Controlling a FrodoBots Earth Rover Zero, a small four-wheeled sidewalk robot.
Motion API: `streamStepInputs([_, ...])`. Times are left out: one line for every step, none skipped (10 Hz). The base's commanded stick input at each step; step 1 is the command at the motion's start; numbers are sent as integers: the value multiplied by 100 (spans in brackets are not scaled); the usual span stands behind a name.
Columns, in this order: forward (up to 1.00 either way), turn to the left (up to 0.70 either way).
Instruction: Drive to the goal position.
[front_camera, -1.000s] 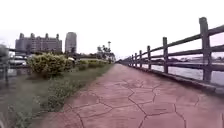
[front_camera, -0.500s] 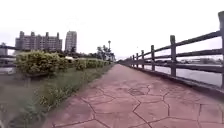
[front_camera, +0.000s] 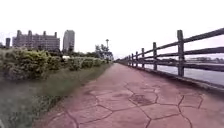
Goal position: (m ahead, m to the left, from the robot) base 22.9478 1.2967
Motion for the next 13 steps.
streamStepInputs([100,-11])
streamStepInputs([100,0])
streamStepInputs([100,0])
streamStepInputs([100,0])
streamStepInputs([100,0])
streamStepInputs([100,0])
streamStepInputs([100,0])
streamStepInputs([100,0])
streamStepInputs([100,0])
streamStepInputs([100,0])
streamStepInputs([100,0])
streamStepInputs([100,0])
streamStepInputs([100,0])
